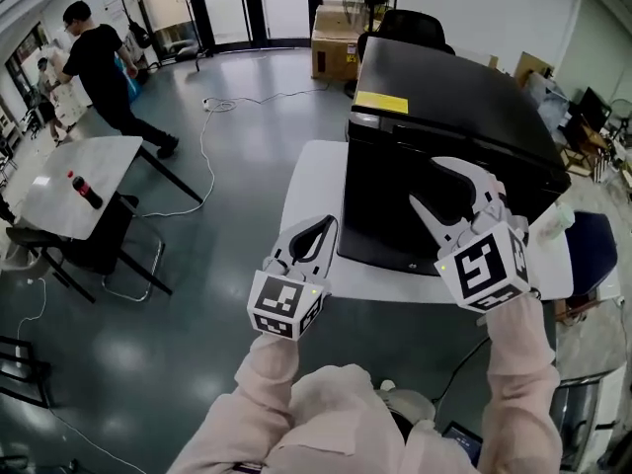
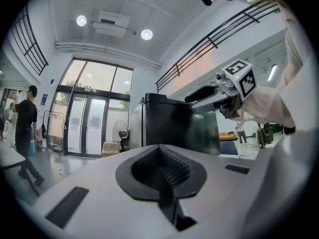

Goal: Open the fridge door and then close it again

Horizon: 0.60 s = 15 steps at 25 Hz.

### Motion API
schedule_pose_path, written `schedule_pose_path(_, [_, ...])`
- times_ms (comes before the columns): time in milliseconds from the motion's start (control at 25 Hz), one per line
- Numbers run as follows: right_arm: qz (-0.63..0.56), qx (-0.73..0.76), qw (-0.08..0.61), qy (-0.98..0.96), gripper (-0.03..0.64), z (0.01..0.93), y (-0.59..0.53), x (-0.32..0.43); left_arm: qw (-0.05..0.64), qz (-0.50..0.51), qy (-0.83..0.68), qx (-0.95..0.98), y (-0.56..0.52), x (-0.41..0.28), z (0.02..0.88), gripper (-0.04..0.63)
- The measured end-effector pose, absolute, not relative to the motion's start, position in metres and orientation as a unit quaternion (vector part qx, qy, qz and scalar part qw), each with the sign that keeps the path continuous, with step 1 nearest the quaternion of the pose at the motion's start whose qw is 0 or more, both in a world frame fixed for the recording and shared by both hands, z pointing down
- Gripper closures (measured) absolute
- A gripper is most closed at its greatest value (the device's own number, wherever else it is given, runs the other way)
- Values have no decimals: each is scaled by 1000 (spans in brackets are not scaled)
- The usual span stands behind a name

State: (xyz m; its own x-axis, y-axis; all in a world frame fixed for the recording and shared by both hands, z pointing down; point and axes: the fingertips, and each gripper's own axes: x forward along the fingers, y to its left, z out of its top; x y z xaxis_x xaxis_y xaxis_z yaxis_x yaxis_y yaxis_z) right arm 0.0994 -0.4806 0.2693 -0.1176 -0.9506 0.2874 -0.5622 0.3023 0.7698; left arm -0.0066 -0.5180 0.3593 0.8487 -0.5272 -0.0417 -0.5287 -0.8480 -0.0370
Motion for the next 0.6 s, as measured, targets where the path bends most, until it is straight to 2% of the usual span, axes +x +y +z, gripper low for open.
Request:
schedule_pose_path(480, [-173,514,532,-651,417,270,-524,103,44,15,271,-962,-535,-17,350,584])
schedule_pose_path(600, [-167,516,558,-628,436,273,-525,107,38,12,276,-960,-536,-20,356,584])
